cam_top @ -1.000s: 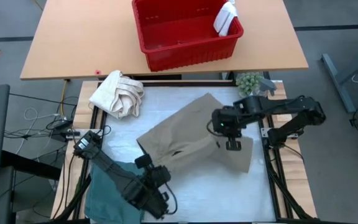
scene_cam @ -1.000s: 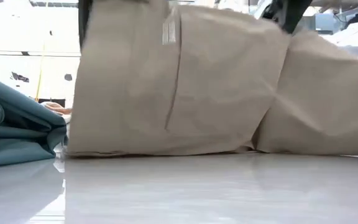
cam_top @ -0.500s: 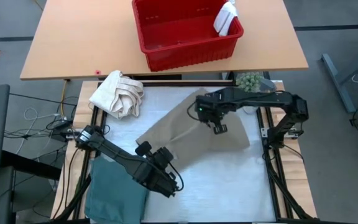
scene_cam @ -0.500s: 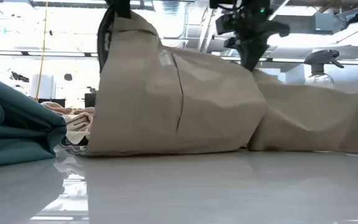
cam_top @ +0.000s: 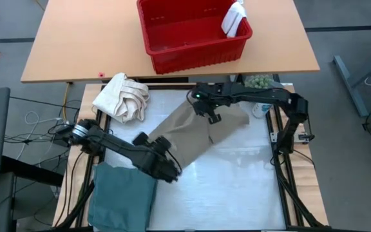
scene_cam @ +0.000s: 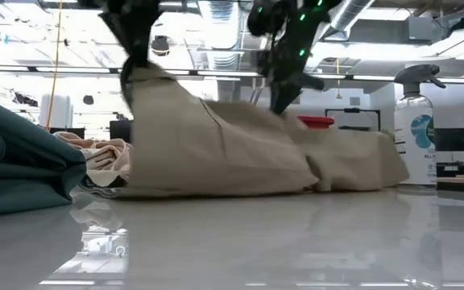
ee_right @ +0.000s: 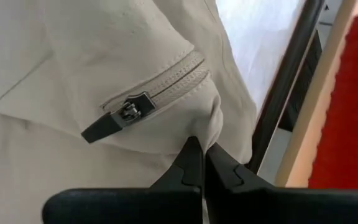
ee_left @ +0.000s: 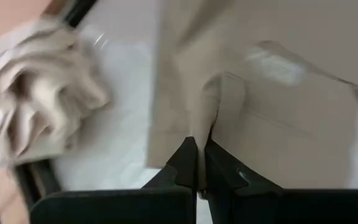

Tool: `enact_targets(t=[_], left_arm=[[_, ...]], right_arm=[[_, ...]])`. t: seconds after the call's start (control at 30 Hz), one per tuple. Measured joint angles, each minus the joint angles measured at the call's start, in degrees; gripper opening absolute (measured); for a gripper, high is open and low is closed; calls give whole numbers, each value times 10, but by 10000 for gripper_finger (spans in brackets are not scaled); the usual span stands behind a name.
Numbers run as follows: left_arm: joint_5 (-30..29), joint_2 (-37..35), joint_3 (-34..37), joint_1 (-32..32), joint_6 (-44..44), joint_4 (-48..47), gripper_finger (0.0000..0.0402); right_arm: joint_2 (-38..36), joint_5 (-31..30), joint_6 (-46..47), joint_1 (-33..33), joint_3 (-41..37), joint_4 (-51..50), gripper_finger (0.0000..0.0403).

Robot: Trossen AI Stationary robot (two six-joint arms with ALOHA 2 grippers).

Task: Fold Laundry from Bin
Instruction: Fold the brown shorts

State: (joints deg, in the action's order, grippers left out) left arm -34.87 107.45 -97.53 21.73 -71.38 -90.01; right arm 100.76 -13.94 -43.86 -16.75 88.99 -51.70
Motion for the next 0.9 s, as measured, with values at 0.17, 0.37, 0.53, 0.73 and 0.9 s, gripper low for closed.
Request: enact_targets(t=[0.17, 0.37, 0.53, 0.73, 0.9], left_arm=[[-10, -71, 113, -13, -91, 1, 0], [13, -113, 209, -14, -134, 45, 0], [38, -113, 263, -28, -177, 44, 0], [43, -113, 307, -51, -204, 41, 0], [33, -113, 337, -85, -204, 43, 0]], right_arm=[[60, 5, -32, -19, 0, 51, 20], [103, 12, -61, -37, 0, 134, 20], [121, 25, -77, -54, 0, 206, 20], [134, 83, -73, -84, 0, 265, 20], [162, 125, -58, -118, 0, 274, 20]])
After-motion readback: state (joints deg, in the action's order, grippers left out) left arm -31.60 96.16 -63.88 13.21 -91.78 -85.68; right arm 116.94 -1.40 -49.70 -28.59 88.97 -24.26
